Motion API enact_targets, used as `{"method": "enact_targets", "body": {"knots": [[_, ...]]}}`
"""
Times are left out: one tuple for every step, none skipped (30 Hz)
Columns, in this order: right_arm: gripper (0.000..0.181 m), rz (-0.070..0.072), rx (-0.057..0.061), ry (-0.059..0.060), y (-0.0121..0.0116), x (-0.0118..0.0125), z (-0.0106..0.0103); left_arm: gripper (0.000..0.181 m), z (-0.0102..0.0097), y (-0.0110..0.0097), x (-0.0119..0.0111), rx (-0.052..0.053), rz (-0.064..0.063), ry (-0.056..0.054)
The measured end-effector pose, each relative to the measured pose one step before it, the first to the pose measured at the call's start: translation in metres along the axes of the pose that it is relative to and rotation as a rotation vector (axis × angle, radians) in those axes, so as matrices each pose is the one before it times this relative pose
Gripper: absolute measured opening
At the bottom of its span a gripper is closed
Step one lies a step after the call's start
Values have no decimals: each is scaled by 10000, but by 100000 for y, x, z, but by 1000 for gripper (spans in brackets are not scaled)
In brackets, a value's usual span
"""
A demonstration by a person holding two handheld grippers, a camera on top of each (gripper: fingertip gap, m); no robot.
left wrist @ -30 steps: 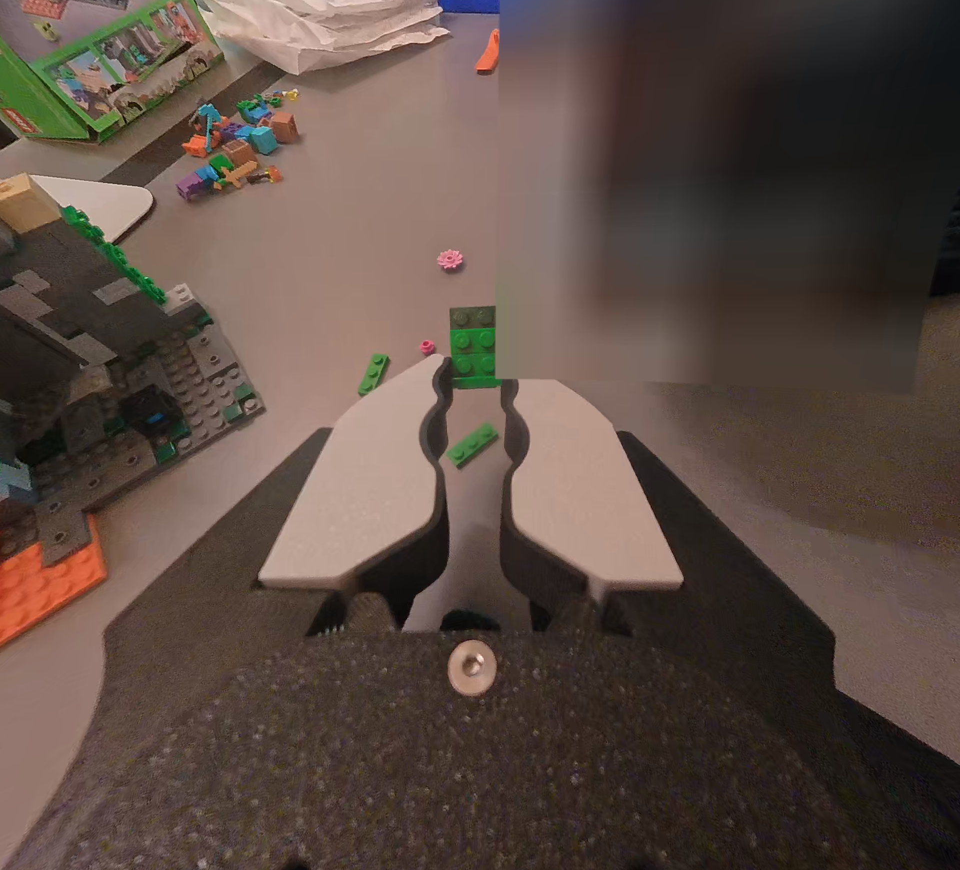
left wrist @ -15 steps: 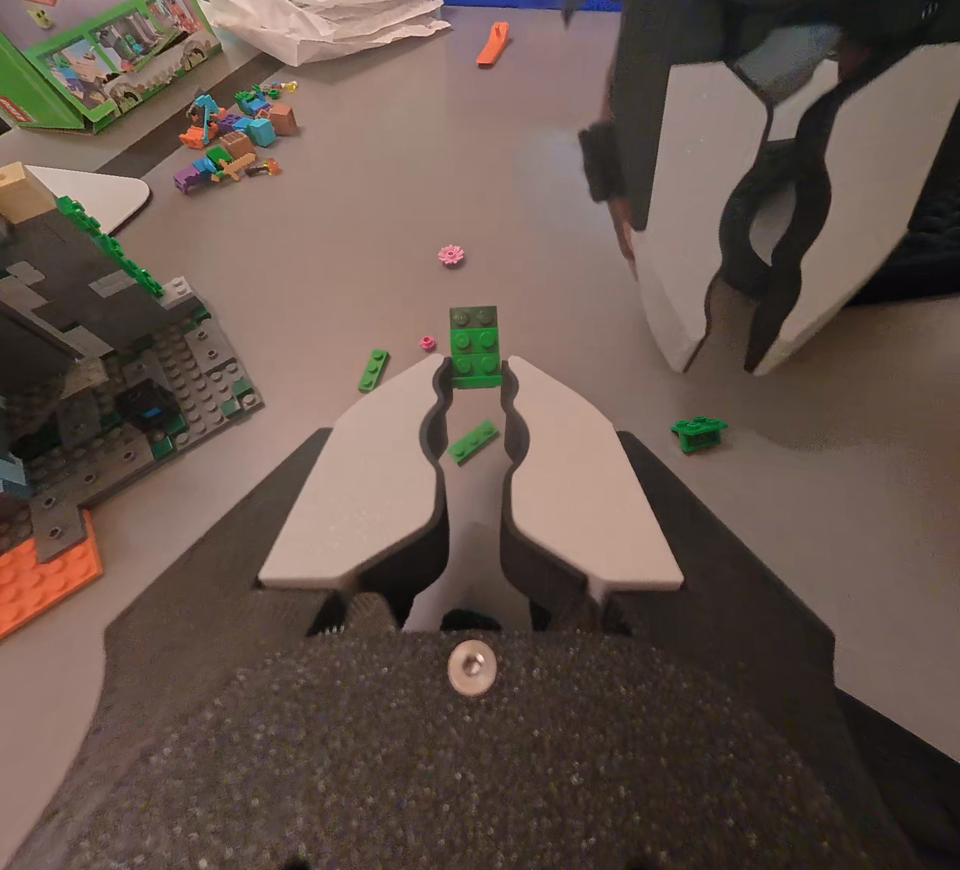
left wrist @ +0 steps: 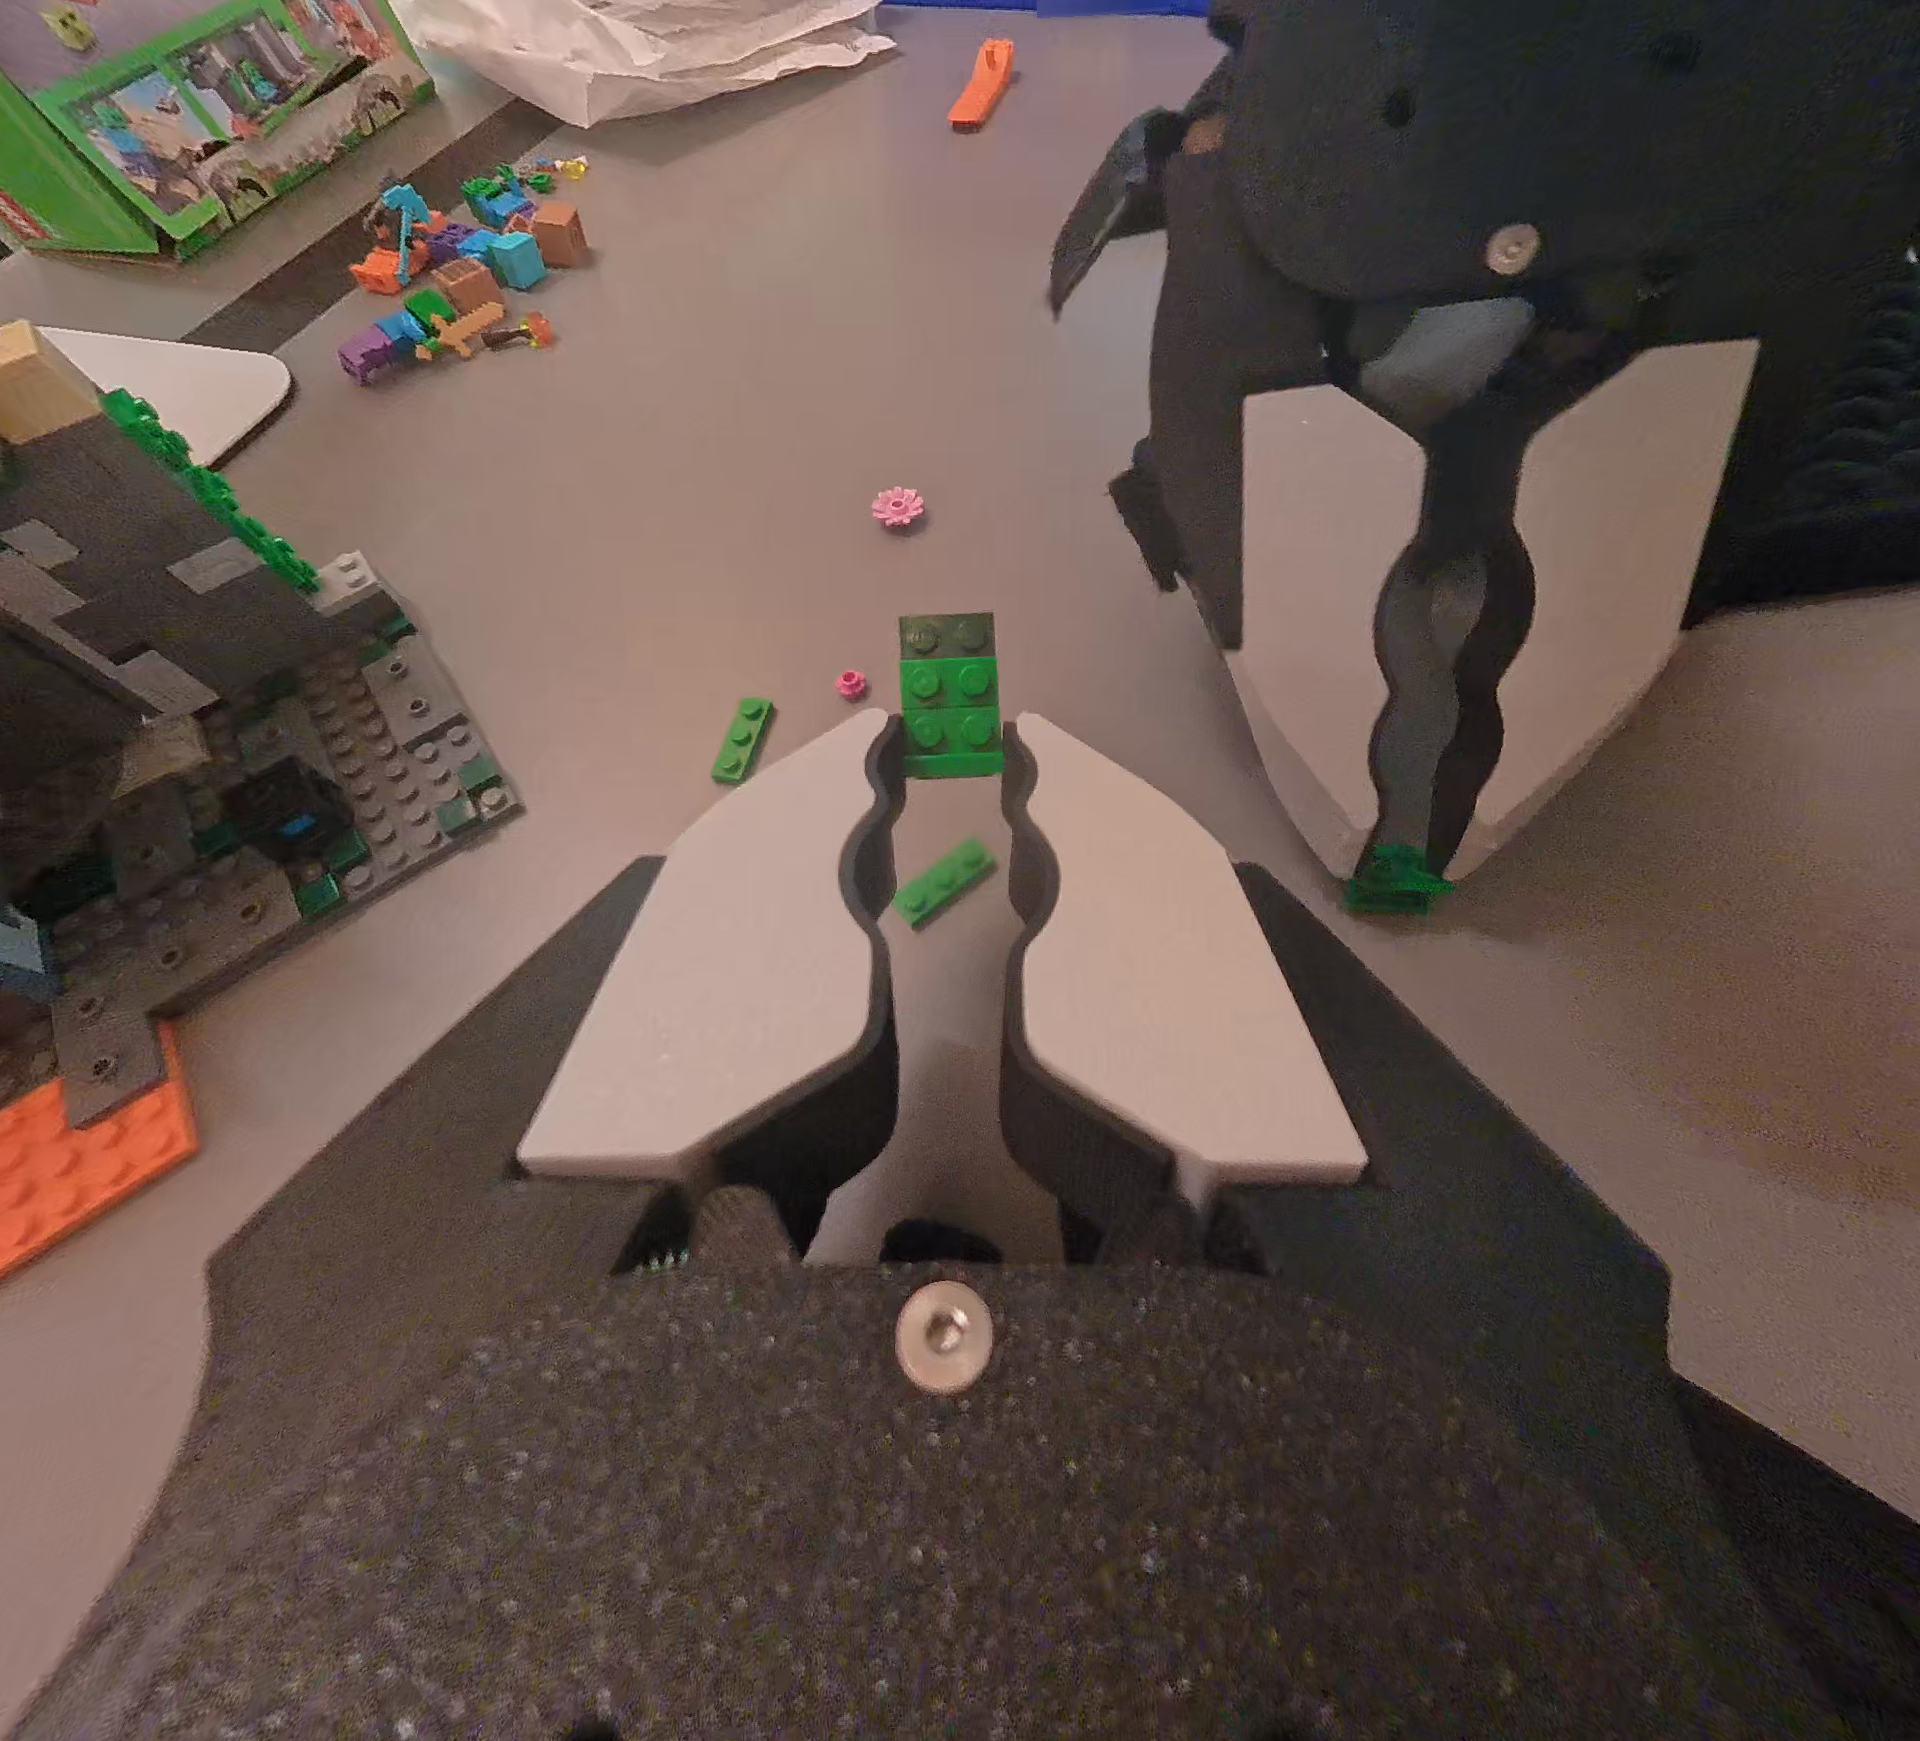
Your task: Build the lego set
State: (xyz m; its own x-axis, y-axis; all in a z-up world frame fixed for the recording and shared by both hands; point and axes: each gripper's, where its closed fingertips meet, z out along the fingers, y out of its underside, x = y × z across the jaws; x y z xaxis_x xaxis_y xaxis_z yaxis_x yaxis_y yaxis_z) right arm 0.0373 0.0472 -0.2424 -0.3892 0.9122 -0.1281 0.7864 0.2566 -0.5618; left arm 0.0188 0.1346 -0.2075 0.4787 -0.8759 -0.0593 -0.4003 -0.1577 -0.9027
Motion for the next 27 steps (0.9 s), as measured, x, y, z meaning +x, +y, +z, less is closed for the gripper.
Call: {"method": "enact_targets", "body": {"knots": [[13,-324,-179,107,-162,-45,115,17,-8,8,-9,-2,-19,3],[12,-335,-187,139,-148,-15,97,17,7,18,-5,-9,-9,5],[11,-399,-220,195,-75,21,102,17,1,18,13,-9,5,2],[3,-481,-259,231,-11,13,77,17,8,17,14,-11,12,3],[2,-587,-367,335,177,105,116,17,13,7,9,-14,11,2],[1,-721,-415,403,236,126,123,17,18,24,24,-13,8,4],[1,-754,-315,381,54,68,-7,17,-2,7,16,-7,4,4],[0,-653,-359,325,62,44,-24,17,3,-2,12,-1,3,0],[1,-478,-297,227,12,-24,-38,17,9,10,8,-4,0,2],[4,-264,-102,71,-124,-157,-67,17,7,4,-3,-8,-1,0],[7,-1,50,-18,-176,-178,-114,17,1,1,7,-3,5,-3],[9,215,84,-18,-74,-68,-147,17,11,-1,3,-6,8,-1],[11,358,120,9,-5,57,-200,17,7,18,14,-12,8,0],[13,513,191,-44,-23,41,-248,17,6,2,7,-7,9,-4],[15,700,226,-60,-27,78,-267,17,5,11,7,-3,7,-2],[16,866,209,-49,23,114,-218,17,5,1,9,-4,-1,2],[18,910,139,-186,135,-84,-144,17,-4,5,-8,-2,-5,1],[20,879,164,-180,122,-135,-85,17,4,-1,-1,0,-5,3],[22,811,193,-10,130,55,-37,17,6,-1,11,-2,0,5],[22,671,200,-40,141,-13,27,17,7,15,9,-8,7,7],[22,604,159,52,166,110,105,17,17,10,23,-9,11,5],[20,485,51,59,248,125,215,17,5,15,31,-9,12,9],[18,275,31,-79,202,-130,283,17,25,22,40,-15,11,15],[16,114,90,-173,41,-351,272,17,5,15,30,-9,14,10],[14,31,106,-121,-54,-314,236,17,6,-3,32,-1,12,10],[12,-119,87,-22,-84,-151,115,17,3,-2,20,0,6,8],[10,-414,88,-2,-73,-87,-72,17,-5,-4,25,6,4,8]]}}
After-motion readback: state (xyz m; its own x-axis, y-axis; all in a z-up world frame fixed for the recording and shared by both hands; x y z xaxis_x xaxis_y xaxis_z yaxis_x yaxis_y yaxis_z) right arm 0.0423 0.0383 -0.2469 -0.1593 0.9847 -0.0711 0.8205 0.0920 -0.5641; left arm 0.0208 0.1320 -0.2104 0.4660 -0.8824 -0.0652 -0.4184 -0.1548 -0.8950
